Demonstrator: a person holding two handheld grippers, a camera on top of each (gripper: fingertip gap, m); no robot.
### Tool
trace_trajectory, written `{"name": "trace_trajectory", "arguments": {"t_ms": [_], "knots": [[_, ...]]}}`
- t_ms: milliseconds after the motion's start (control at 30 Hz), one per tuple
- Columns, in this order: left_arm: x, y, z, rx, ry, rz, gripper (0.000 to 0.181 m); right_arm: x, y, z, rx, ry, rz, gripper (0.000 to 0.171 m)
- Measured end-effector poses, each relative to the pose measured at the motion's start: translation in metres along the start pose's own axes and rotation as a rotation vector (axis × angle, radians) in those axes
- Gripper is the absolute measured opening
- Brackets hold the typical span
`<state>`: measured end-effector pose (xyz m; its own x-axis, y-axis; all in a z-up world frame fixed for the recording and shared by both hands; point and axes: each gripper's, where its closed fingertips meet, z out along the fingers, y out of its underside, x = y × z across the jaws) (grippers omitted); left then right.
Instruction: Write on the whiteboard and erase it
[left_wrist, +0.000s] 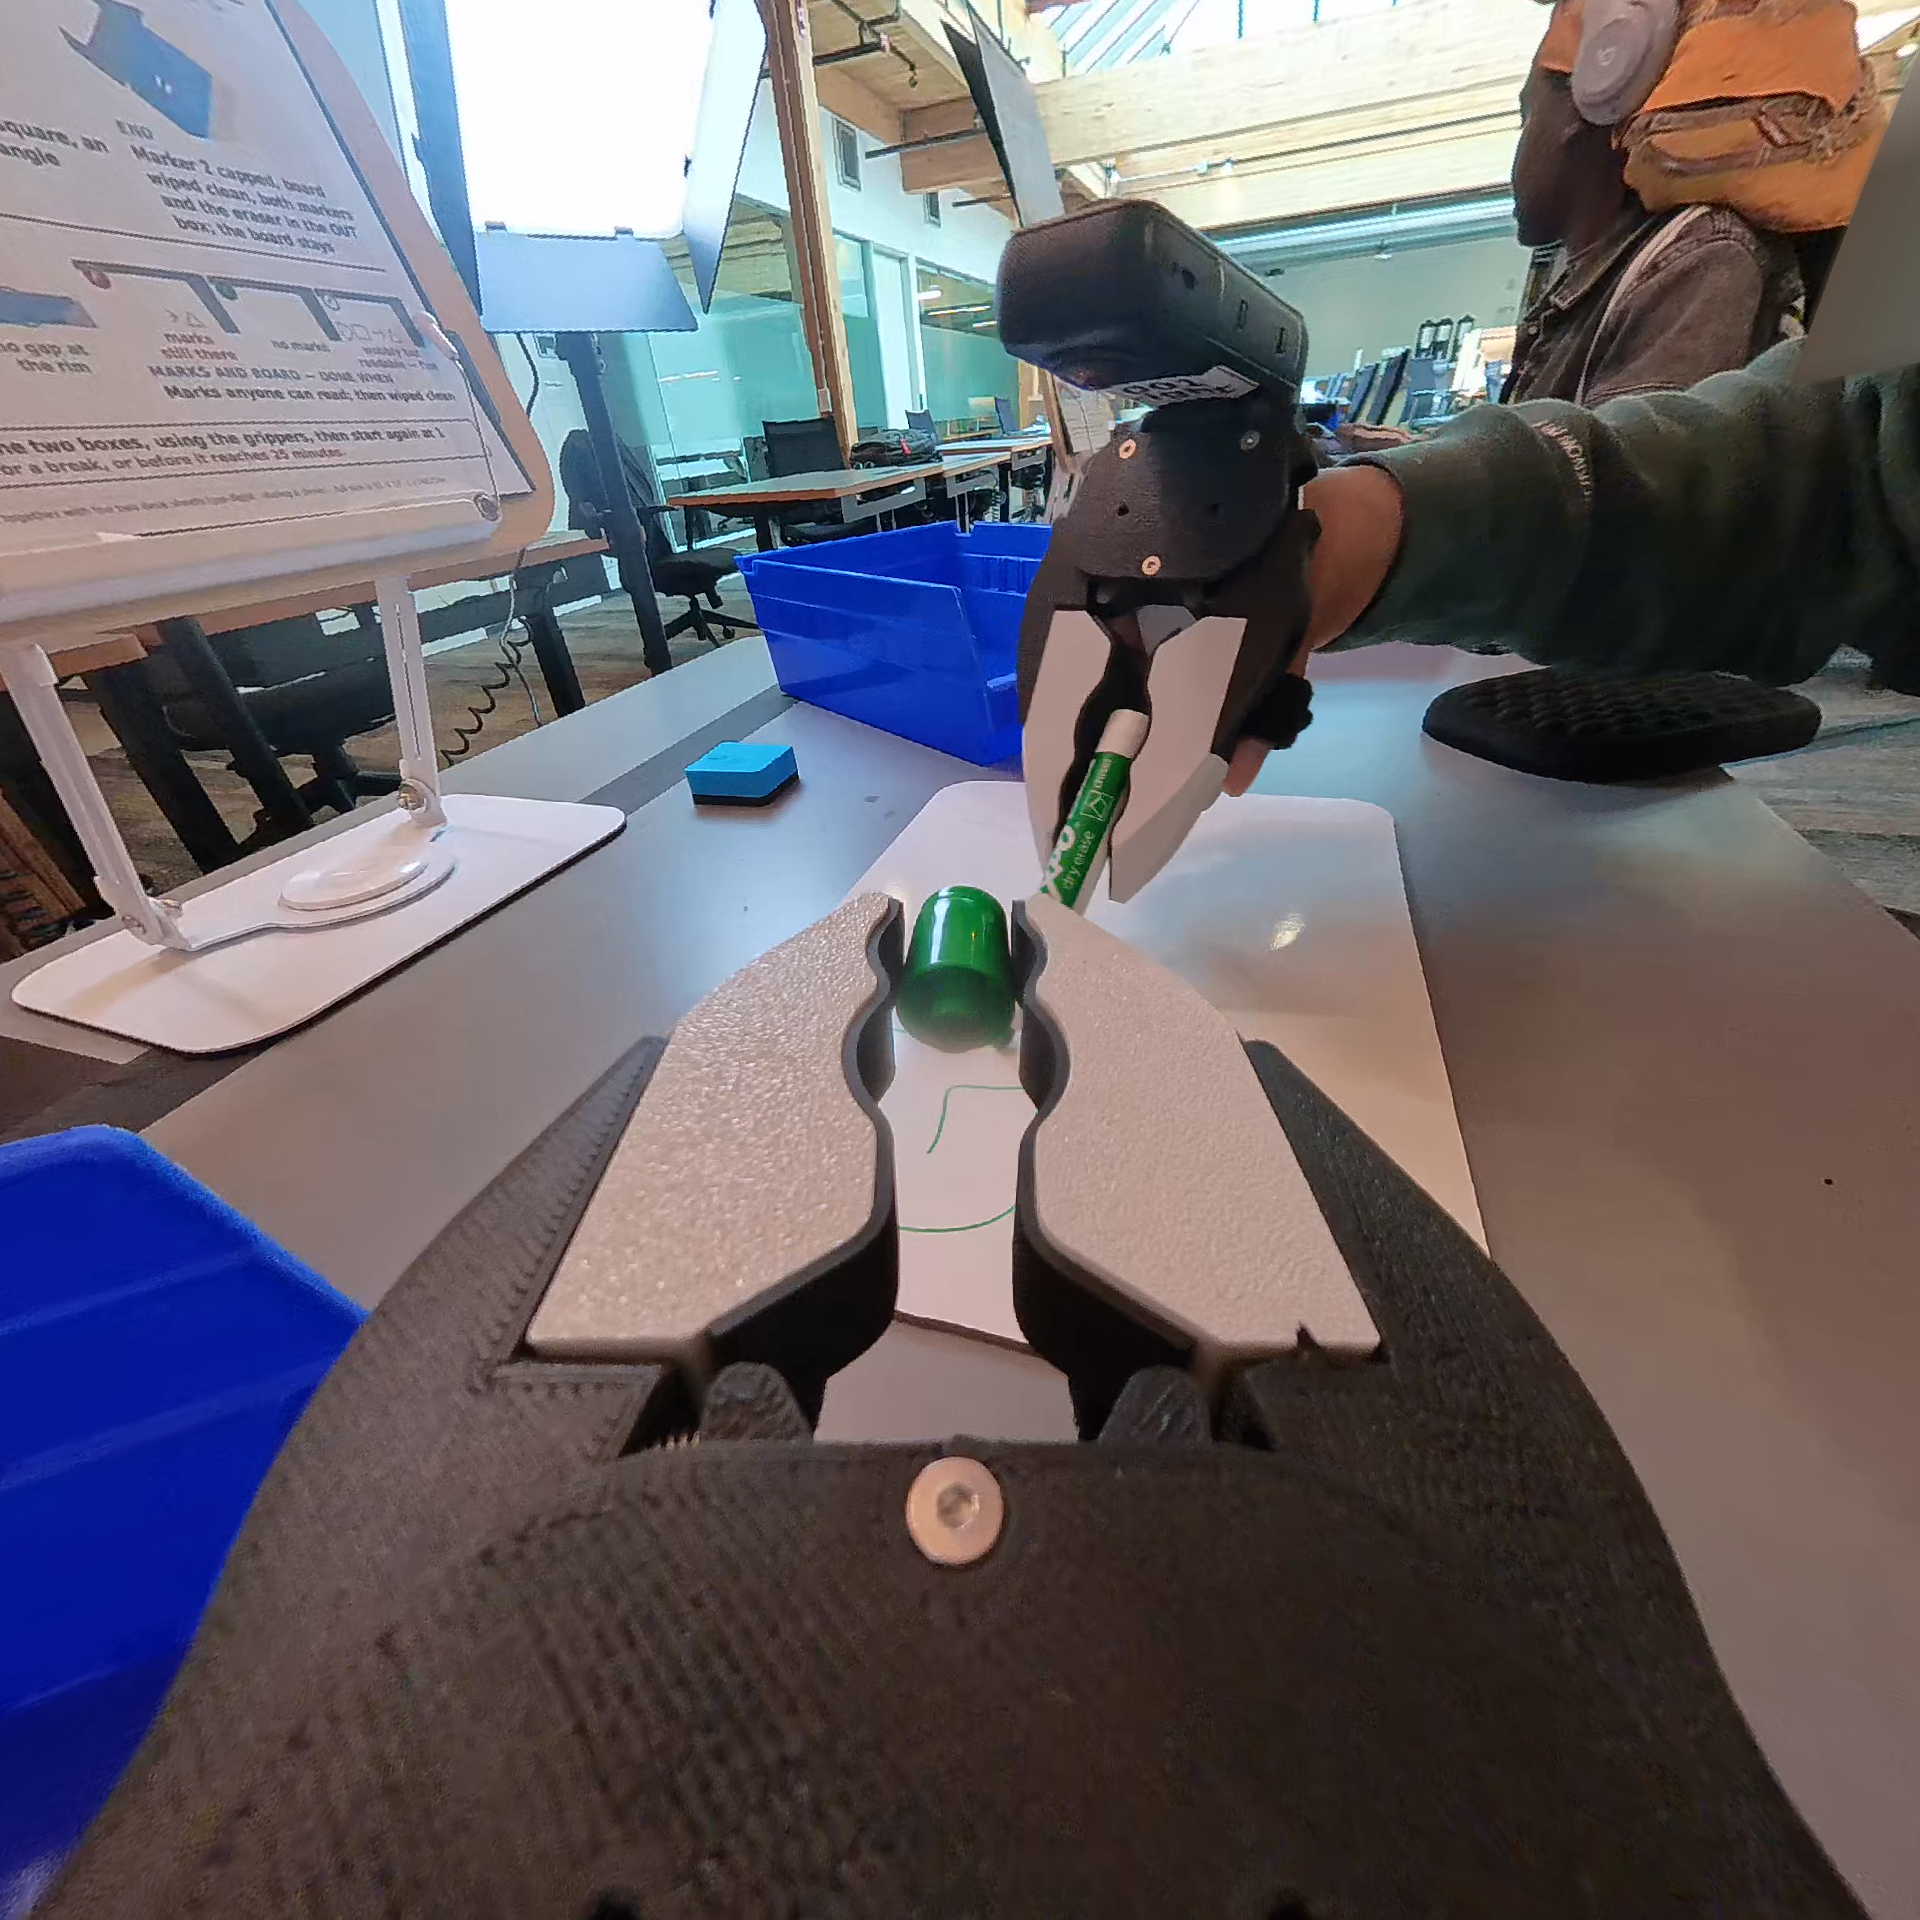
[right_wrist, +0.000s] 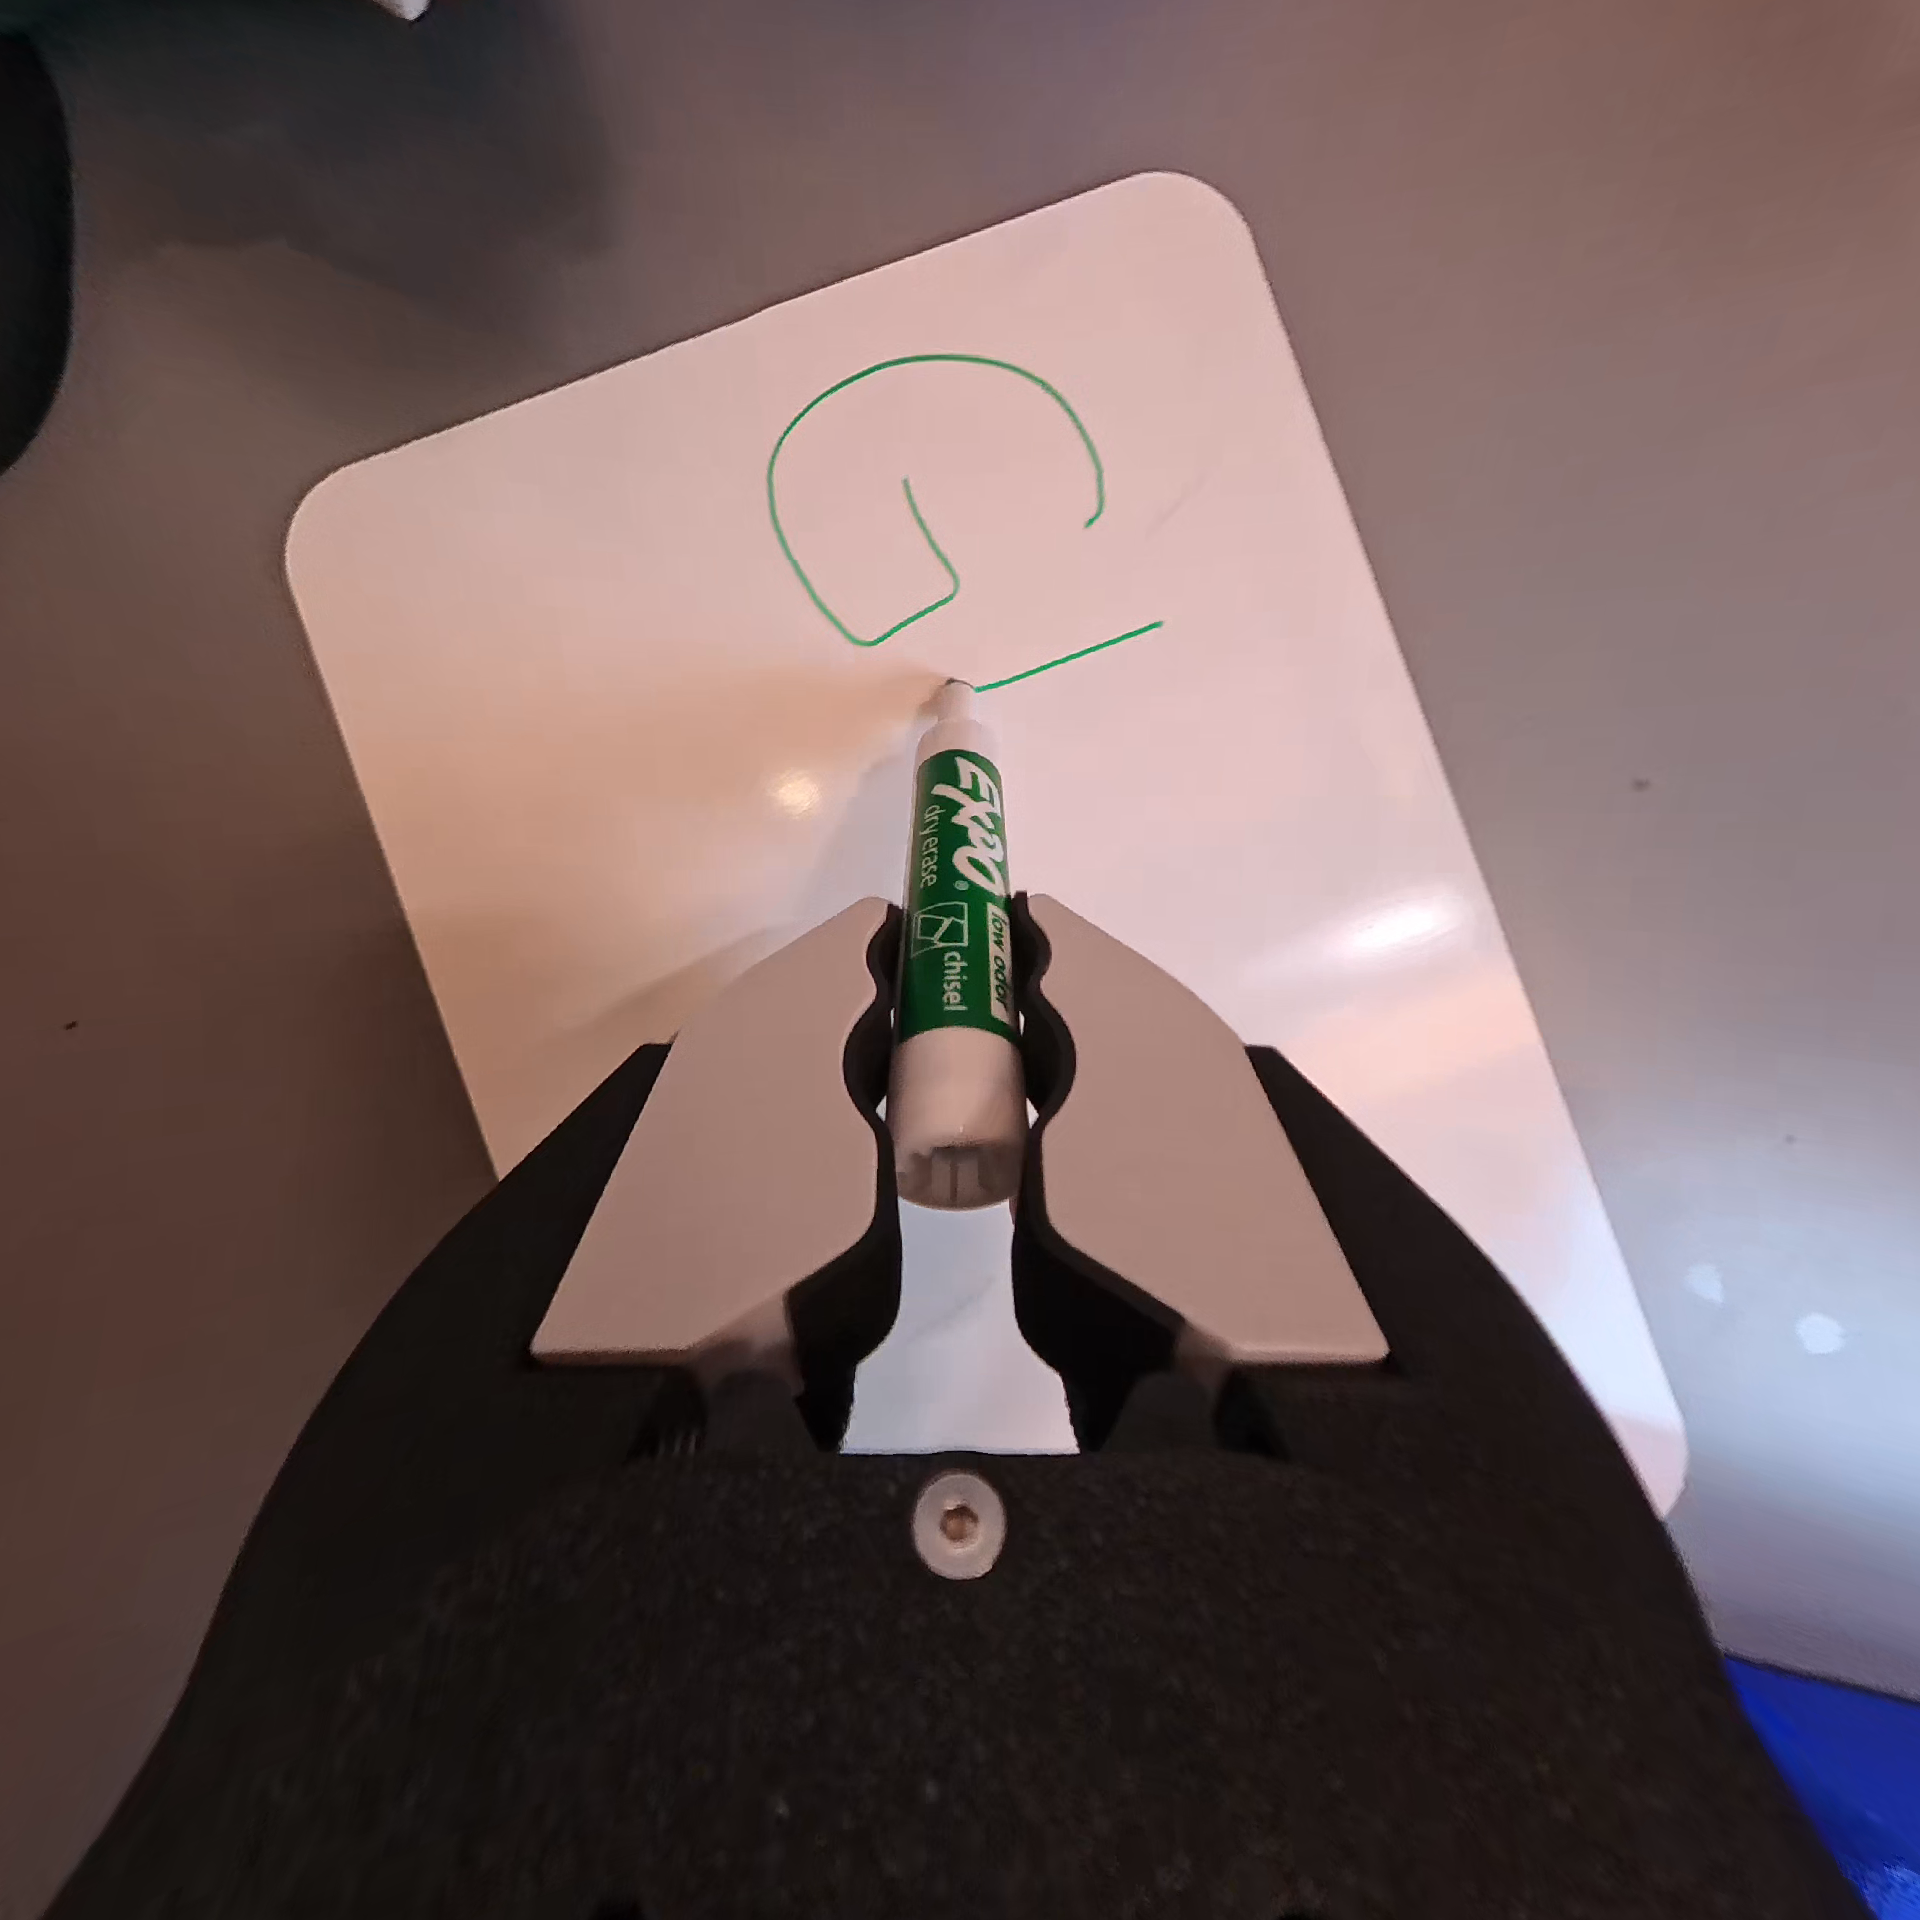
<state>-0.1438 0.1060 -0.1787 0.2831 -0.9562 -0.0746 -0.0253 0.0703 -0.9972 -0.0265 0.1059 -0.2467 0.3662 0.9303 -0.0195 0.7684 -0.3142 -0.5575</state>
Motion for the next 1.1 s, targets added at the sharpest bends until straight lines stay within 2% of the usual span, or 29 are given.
{"name": "trace_trajectory", "arguments": {"t_ms": [167,367,700,1100], "knots": [[0.0,0.001,0.001,-0.004,0.002,-0.001,0.02,-0.008,0.002,-0.002,0.015,-0.01,0.003,0.019],[0.0,0.001,0.001,-0.004,0.001,-0.001,0.02,0.008,-0.01,-0.009,0.067,0.017,0.028,0.019],[0.0,0.001,0.0,-0.003,0.002,-0.003,0.019,0.017,-0.006,0.001,0.035,0.011,0.043,0.019],[0.0,0.001,0.001,-0.005,0.005,-0.003,0.02,0.02,0.008,-0.004,-0.001,0.026,0.05,0.019]]}}
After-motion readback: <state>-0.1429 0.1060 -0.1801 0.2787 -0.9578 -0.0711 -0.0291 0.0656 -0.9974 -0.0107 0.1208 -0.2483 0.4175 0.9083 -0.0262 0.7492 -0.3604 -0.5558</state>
